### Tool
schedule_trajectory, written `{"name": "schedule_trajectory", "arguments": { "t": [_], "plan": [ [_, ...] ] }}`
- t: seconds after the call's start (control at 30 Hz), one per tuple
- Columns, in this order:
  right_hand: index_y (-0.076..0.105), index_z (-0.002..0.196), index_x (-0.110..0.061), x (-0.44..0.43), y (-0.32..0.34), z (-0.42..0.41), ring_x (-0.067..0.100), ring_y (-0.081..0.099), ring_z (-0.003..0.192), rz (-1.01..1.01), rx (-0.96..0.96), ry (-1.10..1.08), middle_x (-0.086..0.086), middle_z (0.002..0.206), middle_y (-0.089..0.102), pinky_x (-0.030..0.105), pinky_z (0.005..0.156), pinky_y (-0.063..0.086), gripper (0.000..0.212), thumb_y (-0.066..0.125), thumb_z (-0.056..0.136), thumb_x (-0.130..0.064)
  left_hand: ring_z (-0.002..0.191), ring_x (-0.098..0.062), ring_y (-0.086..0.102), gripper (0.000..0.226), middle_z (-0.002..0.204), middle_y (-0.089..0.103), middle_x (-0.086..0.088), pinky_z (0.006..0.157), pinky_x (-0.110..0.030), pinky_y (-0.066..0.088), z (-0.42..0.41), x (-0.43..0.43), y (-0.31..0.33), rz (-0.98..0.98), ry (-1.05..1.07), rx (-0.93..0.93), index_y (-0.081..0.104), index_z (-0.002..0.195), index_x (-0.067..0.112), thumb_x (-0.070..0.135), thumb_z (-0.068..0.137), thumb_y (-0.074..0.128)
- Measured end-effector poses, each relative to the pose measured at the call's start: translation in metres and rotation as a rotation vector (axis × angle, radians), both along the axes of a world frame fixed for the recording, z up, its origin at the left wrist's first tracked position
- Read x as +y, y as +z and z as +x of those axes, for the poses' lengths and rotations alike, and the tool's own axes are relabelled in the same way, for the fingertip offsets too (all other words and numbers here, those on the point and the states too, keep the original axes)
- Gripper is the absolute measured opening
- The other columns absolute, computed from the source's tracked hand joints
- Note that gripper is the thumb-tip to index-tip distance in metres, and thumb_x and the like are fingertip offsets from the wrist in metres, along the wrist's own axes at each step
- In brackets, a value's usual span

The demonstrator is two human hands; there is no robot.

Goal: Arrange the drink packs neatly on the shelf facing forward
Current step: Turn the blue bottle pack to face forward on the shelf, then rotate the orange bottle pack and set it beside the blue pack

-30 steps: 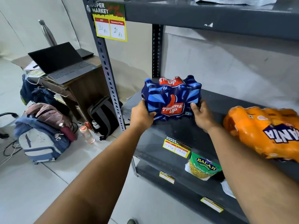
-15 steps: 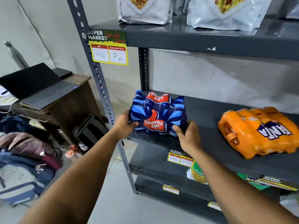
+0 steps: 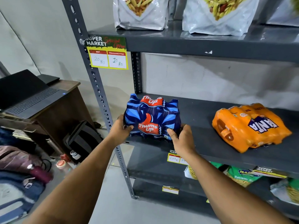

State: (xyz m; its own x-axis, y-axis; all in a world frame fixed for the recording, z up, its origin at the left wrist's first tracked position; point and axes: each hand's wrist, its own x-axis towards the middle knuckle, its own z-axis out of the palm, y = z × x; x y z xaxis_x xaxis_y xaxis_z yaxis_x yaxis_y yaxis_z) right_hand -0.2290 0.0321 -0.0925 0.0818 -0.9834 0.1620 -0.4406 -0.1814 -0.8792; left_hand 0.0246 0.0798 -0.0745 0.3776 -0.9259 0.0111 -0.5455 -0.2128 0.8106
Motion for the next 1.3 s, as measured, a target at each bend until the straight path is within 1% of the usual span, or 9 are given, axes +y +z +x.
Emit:
{"name": "schedule_trajectory", "arguments": {
  "t": [0.3,0.43,0.63,0.73,0.8,0.87,1.0,1.13,1.3],
  "plan": [
    [0.047,0.110,-0.008,0.003,0.000,-0.001,0.016,0.055,0.091,-0.005,0.005,0.006,0.011,0.114,0.054,0.023,0.071,0.043,0.042,0.066,0.085,-0.035,0.111,-0.021,0.063,0.050,0.122,0.065,0.001,0.095,-0.042,0.053,-0.001,0.002,-0.001,0.006,0.008,-0.039,0.045,0.134,0.017,0.016,0.088,0.064],
    [0.046,0.111,-0.009,0.003,0.001,-0.002,0.016,0.055,0.092,-0.001,0.028,0.008,0.010,0.114,0.054,0.014,0.063,0.040,0.042,0.065,0.086,-0.036,0.112,-0.021,0.062,0.052,0.123,0.065,0.000,0.095,-0.042,0.053,-0.003,0.004,-0.001,0.018,0.035,-0.030,0.042,0.136,0.016,0.015,0.089,0.064],
    [0.045,0.113,-0.010,0.003,0.000,-0.001,0.015,0.055,0.094,0.000,0.026,0.015,0.009,0.115,0.054,0.009,0.060,0.038,0.043,0.064,0.086,-0.037,0.107,-0.020,0.063,0.049,0.119,0.065,0.003,0.088,-0.035,0.053,-0.004,0.009,0.000,0.043,0.045,-0.059,0.044,0.133,0.016,0.017,0.088,0.063],
    [0.046,0.110,-0.012,0.002,0.002,-0.005,0.015,0.055,0.092,0.012,0.042,0.041,0.010,0.115,0.055,0.009,0.059,0.036,0.041,0.065,0.085,-0.038,0.107,-0.020,0.066,0.047,0.114,0.069,0.005,0.090,-0.041,0.056,-0.006,0.017,0.010,0.070,0.021,-0.086,0.053,0.125,0.020,0.017,0.079,0.062],
    [0.047,0.109,-0.014,-0.004,0.008,-0.011,0.017,0.056,0.092,0.015,0.096,0.116,0.010,0.116,0.057,0.012,0.062,0.039,0.041,0.065,0.084,-0.041,0.115,-0.019,0.063,0.052,0.124,0.066,0.003,0.098,-0.045,0.052,-0.011,0.022,0.022,0.014,0.053,-0.068,0.053,0.128,0.021,0.023,0.077,0.063],
    [0.047,0.122,-0.013,-0.013,0.019,-0.025,0.023,0.056,0.109,-0.032,0.181,0.188,0.012,0.126,0.054,0.023,0.079,0.046,0.054,0.062,0.084,-0.048,0.131,-0.021,0.052,0.059,0.144,0.054,-0.003,0.109,-0.041,0.042,-0.027,0.029,0.044,-0.100,0.153,-0.024,0.043,0.144,0.017,0.030,0.089,0.062],
    [0.026,0.148,-0.017,-0.038,0.066,-0.076,0.025,0.030,0.141,-0.167,0.378,0.237,0.009,0.156,0.026,0.040,0.110,0.031,0.073,0.049,0.090,-0.055,0.144,-0.027,0.034,0.063,0.157,0.036,-0.013,0.115,-0.037,0.028,-0.072,0.025,0.097,-0.291,0.278,-0.326,0.029,0.153,0.006,0.038,0.101,0.045],
    [0.029,0.147,-0.011,-0.081,0.105,-0.137,0.025,0.021,0.146,-0.404,0.632,0.248,0.012,0.158,0.024,0.036,0.116,0.021,0.072,0.049,0.090,-0.051,0.150,-0.034,0.017,0.066,0.160,0.024,-0.021,0.120,-0.043,0.016,-0.119,-0.007,0.134,-0.321,0.222,-0.671,0.024,0.152,-0.001,0.039,0.102,0.040],
    [0.033,0.144,-0.012,-0.122,0.116,-0.222,0.031,0.026,0.143,-0.283,0.875,0.134,0.014,0.156,0.026,0.043,0.113,0.029,0.073,0.048,0.087,-0.054,0.146,-0.041,0.021,0.068,0.156,0.028,-0.026,0.120,-0.046,0.019,-0.210,-0.047,0.135,-0.270,0.110,-0.764,0.033,0.148,-0.002,0.045,0.099,0.038]
  ]
}}
